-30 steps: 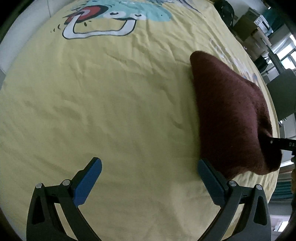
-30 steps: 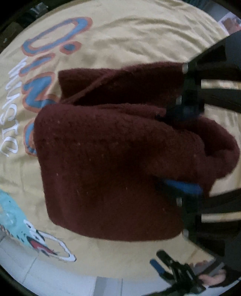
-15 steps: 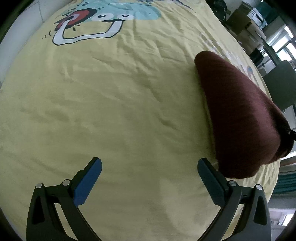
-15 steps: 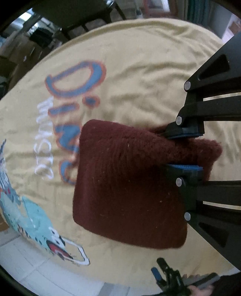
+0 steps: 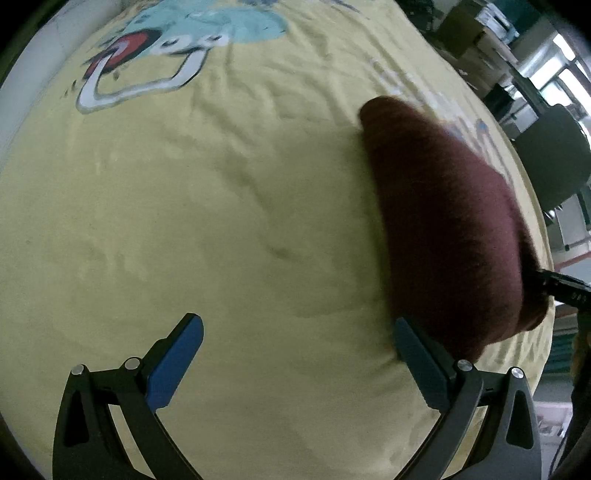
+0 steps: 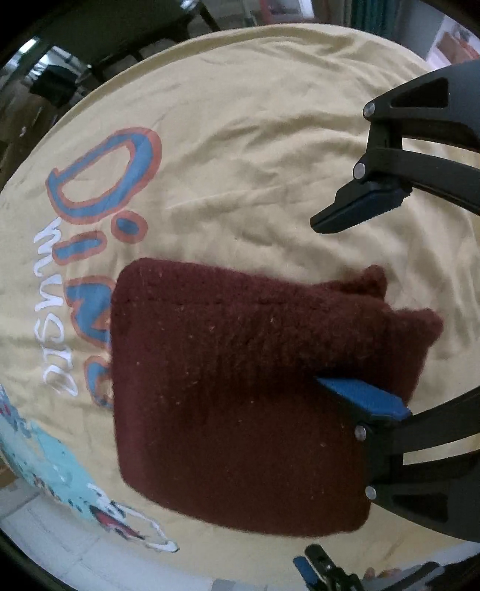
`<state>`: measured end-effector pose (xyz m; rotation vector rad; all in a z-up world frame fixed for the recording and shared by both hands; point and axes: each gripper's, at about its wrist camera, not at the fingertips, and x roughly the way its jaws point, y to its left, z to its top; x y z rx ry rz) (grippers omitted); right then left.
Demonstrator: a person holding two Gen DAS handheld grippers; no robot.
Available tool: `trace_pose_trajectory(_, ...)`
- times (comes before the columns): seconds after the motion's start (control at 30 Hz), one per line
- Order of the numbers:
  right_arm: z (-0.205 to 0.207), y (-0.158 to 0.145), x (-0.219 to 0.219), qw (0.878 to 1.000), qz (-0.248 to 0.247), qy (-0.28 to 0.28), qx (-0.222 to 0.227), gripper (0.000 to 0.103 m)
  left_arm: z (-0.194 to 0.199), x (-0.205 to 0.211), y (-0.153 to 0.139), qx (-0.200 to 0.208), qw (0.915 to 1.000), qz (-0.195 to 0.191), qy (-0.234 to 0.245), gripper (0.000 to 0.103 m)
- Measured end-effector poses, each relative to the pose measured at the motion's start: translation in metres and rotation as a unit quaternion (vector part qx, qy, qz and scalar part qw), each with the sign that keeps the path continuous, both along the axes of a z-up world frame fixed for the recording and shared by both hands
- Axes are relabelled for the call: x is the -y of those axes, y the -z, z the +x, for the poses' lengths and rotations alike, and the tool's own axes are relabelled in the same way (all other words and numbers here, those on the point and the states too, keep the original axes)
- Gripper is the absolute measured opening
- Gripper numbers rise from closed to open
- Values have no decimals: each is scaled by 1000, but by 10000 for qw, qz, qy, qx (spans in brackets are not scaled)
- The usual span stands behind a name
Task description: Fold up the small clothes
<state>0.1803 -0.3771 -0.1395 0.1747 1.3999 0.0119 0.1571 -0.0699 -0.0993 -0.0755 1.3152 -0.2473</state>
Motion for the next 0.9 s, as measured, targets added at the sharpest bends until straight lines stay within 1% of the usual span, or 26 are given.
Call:
trace_pose_trajectory(0.1, -2, -20, 6, 9995, 73, 150, 275, 81, 14, 21, -14, 123, 9997, -136, 183, 102)
trace_pose_trajectory(0.2, 3, -41, 5, 9973, 375, 178, 605, 86, 28, 41, -22, 131, 9990, -245, 363, 102)
trace_pose_trajectory(0.27, 10, -47, 0, 9959, 565, 138, 698, 96, 39, 58, -23, 130, 9986, -228, 449, 102)
trace_pose_trajectory(0.3, 15, -45, -5, 9958, 608, 77, 685, 100, 45, 67, -21, 103, 9987, -214, 452, 102)
trace_pose_trajectory(0.33, 19, -40, -8, 9960, 619, 25, 645, 102, 48, 71, -19, 75, 9988, -222, 428, 102)
trace_pose_trajectory(0.43, 30, -18, -17, 9973, 623, -28, 385, 102, 57, 85, -4, -141, 9986, -322, 388, 102)
trace_pose_trajectory(0.53, 33, 11, -16, 9985, 531, -16, 161, 102, 62, 101, 17, -325, 9981, -206, 483, 102)
trace_pose_trajectory(0.6, 33, 29, -14, 9987, 488, -71, 122, 102, 64, 104, 29, -369, 9983, -237, 389, 102)
trace_pose_trajectory(0.63, 31, 34, -13, 9983, 566, -65, 139, 102, 64, 104, 33, -392, 9983, -236, 347, 102)
trace_pose_trajectory(0.73, 27, 53, -4, 9946, 1020, 46, 204, 102, 63, 107, 46, -391, 9985, -71, 380, 103)
trace_pose_trajectory(0.83, 26, 65, -3, 9916, 1257, 42, 294, 102, 60, 105, 55, -336, 9988, -149, 334, 103)
trace_pose_trajectory(0.9, 25, 68, -3, 9907, 1325, 18, 299, 102, 58, 105, 60, -288, 9988, -191, 347, 103)
